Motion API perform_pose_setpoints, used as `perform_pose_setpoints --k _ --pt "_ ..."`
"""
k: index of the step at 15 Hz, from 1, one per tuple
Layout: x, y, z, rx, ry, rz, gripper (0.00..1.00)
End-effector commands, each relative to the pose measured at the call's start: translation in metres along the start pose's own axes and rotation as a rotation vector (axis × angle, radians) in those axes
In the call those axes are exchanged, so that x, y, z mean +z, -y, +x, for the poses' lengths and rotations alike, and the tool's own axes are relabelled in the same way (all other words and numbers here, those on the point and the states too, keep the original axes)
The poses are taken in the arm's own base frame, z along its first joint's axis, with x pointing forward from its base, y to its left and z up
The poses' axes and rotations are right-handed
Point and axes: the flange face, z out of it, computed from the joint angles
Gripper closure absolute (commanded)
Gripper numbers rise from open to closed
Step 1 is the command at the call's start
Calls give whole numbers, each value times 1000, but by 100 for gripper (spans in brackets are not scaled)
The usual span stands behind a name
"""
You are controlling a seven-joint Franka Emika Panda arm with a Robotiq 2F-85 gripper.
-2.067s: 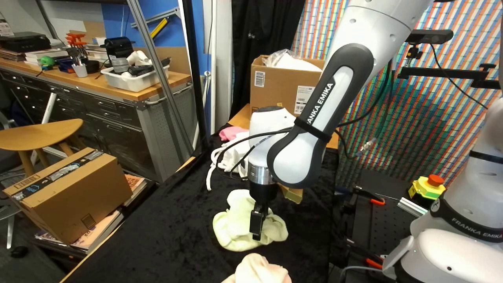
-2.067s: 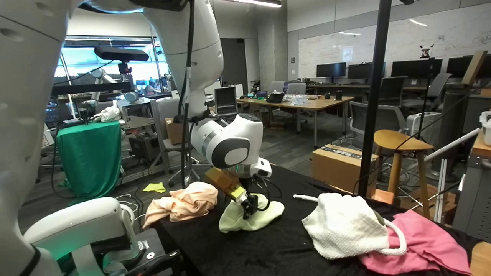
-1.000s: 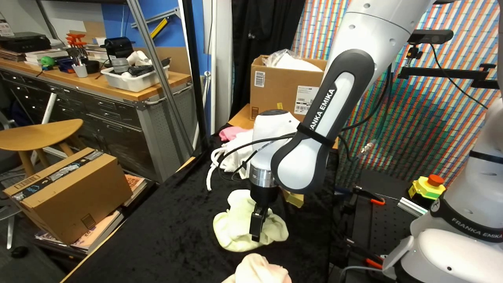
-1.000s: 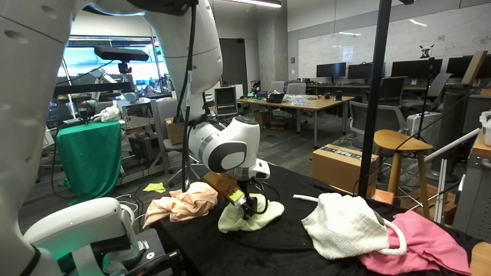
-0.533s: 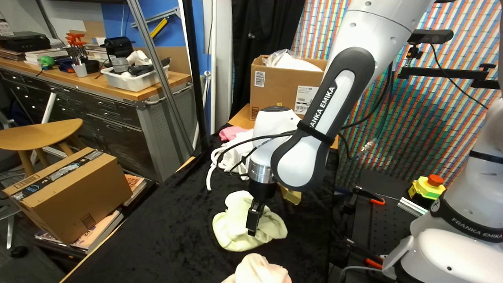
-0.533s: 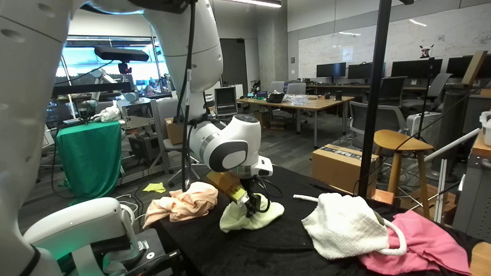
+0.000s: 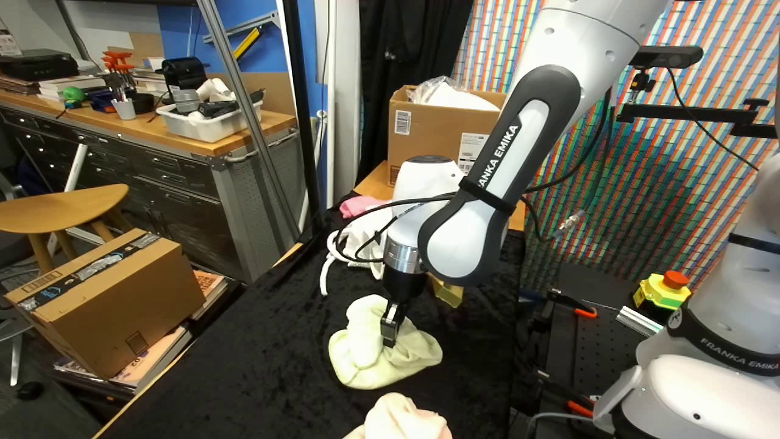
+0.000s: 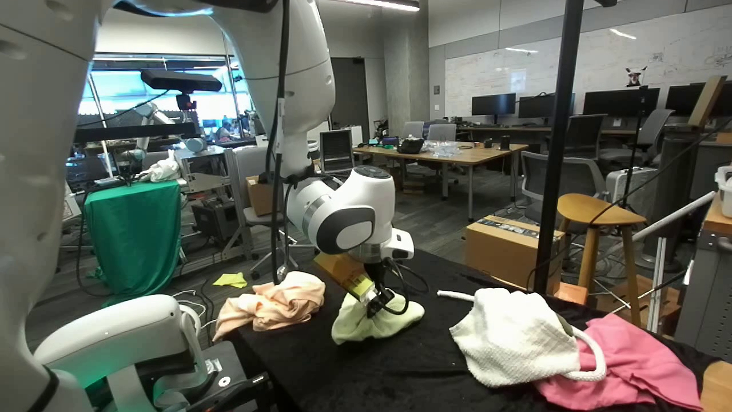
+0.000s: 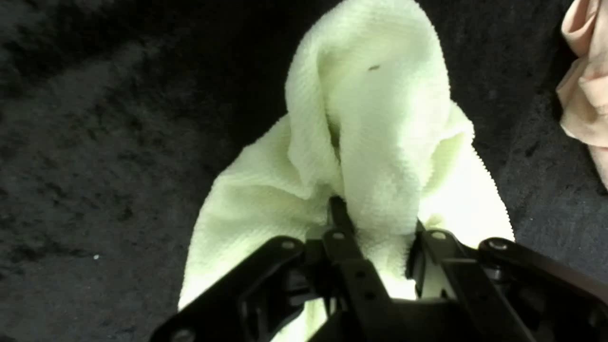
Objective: One by one, move every item on the table to the right back of the table.
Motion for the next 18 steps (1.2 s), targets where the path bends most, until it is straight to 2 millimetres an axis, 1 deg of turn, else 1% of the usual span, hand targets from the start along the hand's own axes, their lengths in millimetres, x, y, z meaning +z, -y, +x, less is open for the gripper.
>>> perform_pose_setpoints --k 1,2,4,6,7,8,9,11,12,15,18 --pt "-12 0 6 14 -28 -1 88" --pt "-13 -1 7 16 -32 -2 90" --pt "-19 -2 10 28 -48 -7 86" --pt "-31 -7 13 47 -85 -24 84" --pt "-42 -11 16 68 -122 -39 86" --pt "-50 -15 19 83 -148 -50 84" --pt "-63 -22 24 112 -187 -64 86" --pt "-87 -38 31 173 -259 -88 86" --pt "-97 -46 32 215 -294 -98 86" --pt "-127 -79 37 353 -382 -119 86" --pt "-143 -110 40 498 -453 -143 86"
